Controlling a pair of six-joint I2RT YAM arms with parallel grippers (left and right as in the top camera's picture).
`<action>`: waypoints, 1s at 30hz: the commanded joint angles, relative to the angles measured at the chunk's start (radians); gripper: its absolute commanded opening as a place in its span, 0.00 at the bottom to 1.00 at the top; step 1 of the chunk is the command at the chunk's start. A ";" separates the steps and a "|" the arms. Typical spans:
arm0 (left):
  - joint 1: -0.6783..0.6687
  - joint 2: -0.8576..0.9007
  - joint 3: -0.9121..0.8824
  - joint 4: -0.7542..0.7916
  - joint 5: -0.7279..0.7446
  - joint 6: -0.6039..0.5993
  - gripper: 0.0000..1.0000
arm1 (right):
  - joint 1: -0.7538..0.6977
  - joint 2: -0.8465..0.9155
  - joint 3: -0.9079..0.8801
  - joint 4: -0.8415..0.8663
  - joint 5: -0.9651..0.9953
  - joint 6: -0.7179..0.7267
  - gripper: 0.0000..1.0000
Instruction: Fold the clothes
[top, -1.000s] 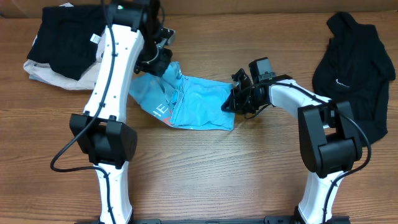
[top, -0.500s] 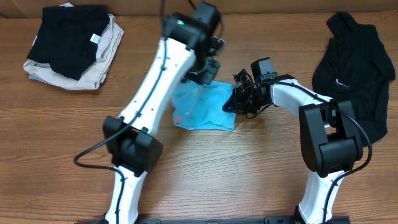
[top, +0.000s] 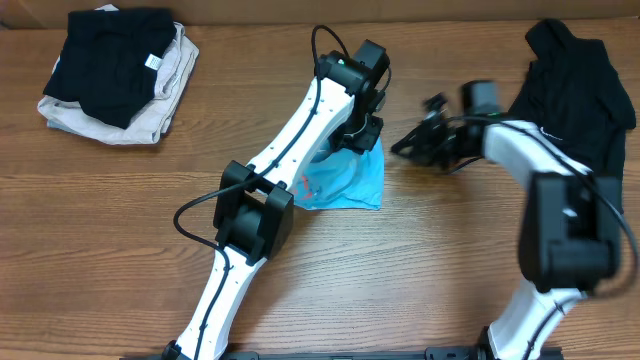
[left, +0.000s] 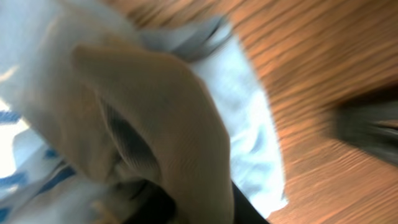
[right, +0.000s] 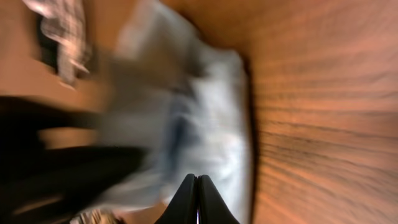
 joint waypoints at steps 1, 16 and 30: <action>-0.027 -0.006 0.018 0.043 0.055 -0.028 0.34 | -0.085 -0.201 0.065 -0.016 -0.106 0.005 0.06; 0.019 -0.107 0.390 0.015 0.241 -0.051 1.00 | -0.259 -0.435 0.067 -0.160 -0.032 -0.002 0.21; 0.325 -0.232 0.590 -0.174 0.220 0.020 1.00 | 0.183 -0.331 0.064 -0.219 0.272 -0.260 0.75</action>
